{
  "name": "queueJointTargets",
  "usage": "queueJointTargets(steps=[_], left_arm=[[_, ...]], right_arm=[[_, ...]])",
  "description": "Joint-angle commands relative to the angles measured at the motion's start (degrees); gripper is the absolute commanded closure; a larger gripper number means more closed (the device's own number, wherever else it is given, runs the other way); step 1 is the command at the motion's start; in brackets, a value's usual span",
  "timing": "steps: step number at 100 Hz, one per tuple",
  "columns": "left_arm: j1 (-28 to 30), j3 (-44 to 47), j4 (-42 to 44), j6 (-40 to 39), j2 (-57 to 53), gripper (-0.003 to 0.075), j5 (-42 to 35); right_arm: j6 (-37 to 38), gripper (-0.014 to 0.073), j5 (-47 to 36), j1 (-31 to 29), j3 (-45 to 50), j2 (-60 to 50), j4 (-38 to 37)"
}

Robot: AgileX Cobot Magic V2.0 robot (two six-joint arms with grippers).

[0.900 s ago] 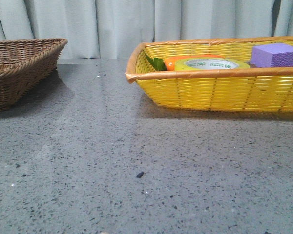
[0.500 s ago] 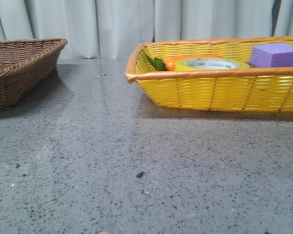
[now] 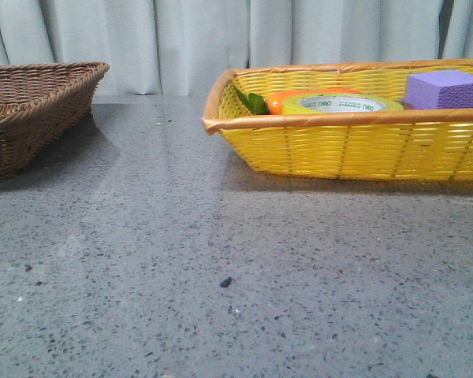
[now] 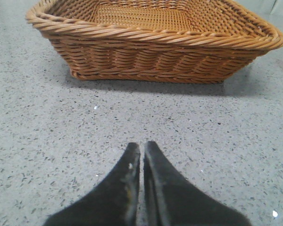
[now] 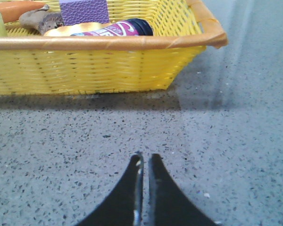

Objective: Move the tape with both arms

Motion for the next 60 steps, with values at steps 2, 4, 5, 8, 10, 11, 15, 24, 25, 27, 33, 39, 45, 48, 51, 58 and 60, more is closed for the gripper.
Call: queueJointTargets(steps=[2, 4, 5, 8, 10, 11, 15, 24, 25, 27, 33, 39, 45, 48, 51, 58, 60], left_arm=[[0.18, 0.67, -0.08, -0.41, -1.64, 0.0741, -3.77], [0.18, 0.67, -0.08, -0.41, -1.64, 0.0741, -4.04], [0.18, 0.67, -0.08, -0.41, -1.64, 0.0741, -4.01], [0.18, 0.67, -0.08, -0.41, -1.64, 0.0741, -4.29], [0.18, 0.67, -0.08, -0.41, -1.64, 0.0741, -4.41], [0.18, 0.67, -0.08, -0.41, -1.64, 0.0741, -4.55], [0.18, 0.67, -0.08, -0.41, -1.64, 0.0741, -4.81], [0.18, 0.67, -0.08, -0.41, -1.64, 0.0741, -5.57], [0.18, 0.67, -0.08, -0.41, -1.64, 0.0741, -5.7], [0.18, 0.67, -0.08, -0.41, -1.64, 0.0741, -5.85], [0.18, 0.67, -0.08, -0.41, -1.64, 0.0741, -7.12], [0.18, 0.67, -0.08, -0.41, -1.64, 0.0741, -8.12], [0.18, 0.67, -0.32, -0.41, -1.64, 0.0741, -8.23], [0.18, 0.67, -0.33, -0.41, -1.64, 0.0741, -8.23], [0.18, 0.67, -0.33, -0.41, -1.64, 0.0741, -8.23], [0.18, 0.67, -0.44, -0.41, -1.64, 0.0741, -8.23], [0.18, 0.67, -0.46, -0.41, -1.64, 0.0741, -8.23]], right_arm=[[-0.33, 0.066, -1.24, -0.09, 1.3, -1.1, -0.07], [-0.33, 0.066, -1.24, -0.09, 1.3, -1.1, -0.07], [-0.33, 0.066, -1.24, -0.09, 1.3, -1.1, -0.07], [-0.33, 0.066, -1.24, -0.09, 1.3, -1.1, -0.07], [-0.33, 0.066, -1.24, -0.09, 1.3, -1.1, -0.07], [-0.33, 0.066, -1.24, -0.09, 1.3, -1.1, -0.07], [-0.33, 0.066, -1.24, -0.09, 1.3, -1.1, -0.07], [-0.33, 0.066, -1.24, -0.09, 1.3, -1.1, -0.07], [-0.33, 0.066, -1.24, -0.09, 1.3, -1.1, -0.07], [-0.33, 0.066, -1.24, -0.09, 1.3, -1.1, -0.07], [-0.33, 0.066, -1.24, -0.09, 1.3, -1.1, -0.07], [-0.33, 0.066, -1.24, -0.09, 1.3, -1.1, -0.07], [-0.33, 0.066, -1.24, -0.09, 1.3, -1.1, -0.07], [-0.33, 0.066, -1.24, -0.09, 1.3, -1.1, -0.07], [-0.33, 0.066, -1.24, -0.09, 1.3, -1.1, -0.07], [-0.33, 0.066, -1.35, -0.09, 1.3, -1.1, -1.34], [-0.33, 0.066, -1.42, -0.09, 1.3, -1.1, -1.96]])
